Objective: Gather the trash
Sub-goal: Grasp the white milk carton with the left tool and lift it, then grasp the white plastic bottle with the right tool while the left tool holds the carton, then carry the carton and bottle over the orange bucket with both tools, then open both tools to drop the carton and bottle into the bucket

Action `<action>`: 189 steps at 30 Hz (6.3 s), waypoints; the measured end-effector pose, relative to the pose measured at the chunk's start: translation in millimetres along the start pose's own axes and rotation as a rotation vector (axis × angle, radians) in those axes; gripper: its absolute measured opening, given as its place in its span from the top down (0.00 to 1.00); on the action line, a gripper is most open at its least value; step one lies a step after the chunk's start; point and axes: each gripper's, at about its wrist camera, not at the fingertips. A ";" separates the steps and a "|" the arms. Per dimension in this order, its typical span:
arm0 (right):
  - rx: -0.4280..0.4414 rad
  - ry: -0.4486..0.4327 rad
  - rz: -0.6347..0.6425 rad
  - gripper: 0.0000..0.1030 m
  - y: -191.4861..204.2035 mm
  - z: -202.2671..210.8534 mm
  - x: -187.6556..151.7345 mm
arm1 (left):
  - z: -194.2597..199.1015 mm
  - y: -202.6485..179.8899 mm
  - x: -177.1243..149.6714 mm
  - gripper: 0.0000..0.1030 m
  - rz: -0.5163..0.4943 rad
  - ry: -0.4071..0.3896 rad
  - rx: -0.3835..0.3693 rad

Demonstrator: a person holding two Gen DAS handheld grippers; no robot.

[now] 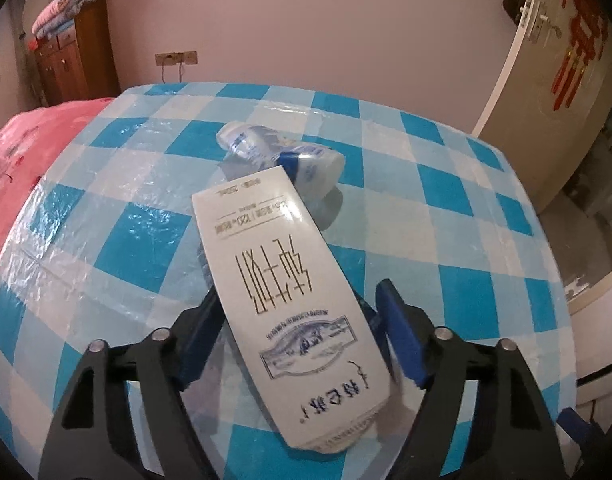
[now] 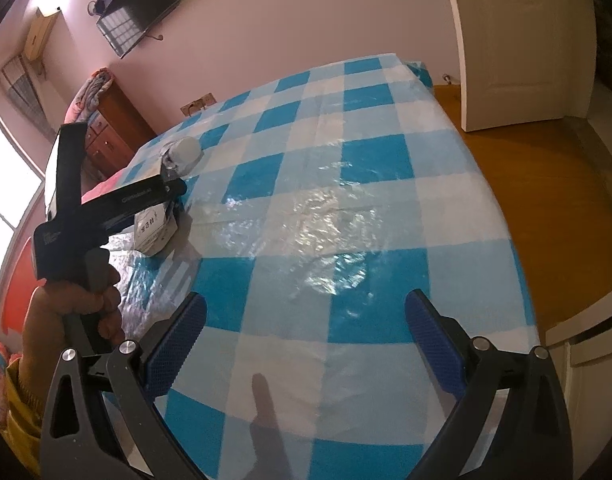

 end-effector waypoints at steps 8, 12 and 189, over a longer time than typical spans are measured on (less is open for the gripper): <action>0.035 0.029 0.046 0.05 19.6 -20.9 18.6 | 10.5 20.8 -5.4 0.36 0.014 -0.002 -0.048; 0.051 0.023 0.085 0.05 32.6 -34.2 31.5 | 19.0 38.7 -9.2 0.36 0.032 -0.010 -0.057; 0.415 0.054 0.827 0.15 508.6 -81.1 -17.8 | 236.5 374.8 -63.8 0.27 0.262 -0.270 0.401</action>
Point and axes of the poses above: each gripper's, at about its wrist camera, not at the fingertips, and z roughly against the way its jaws point, y to its left, x to its top, and after that the axes turned 2 degrees about x, right-handed
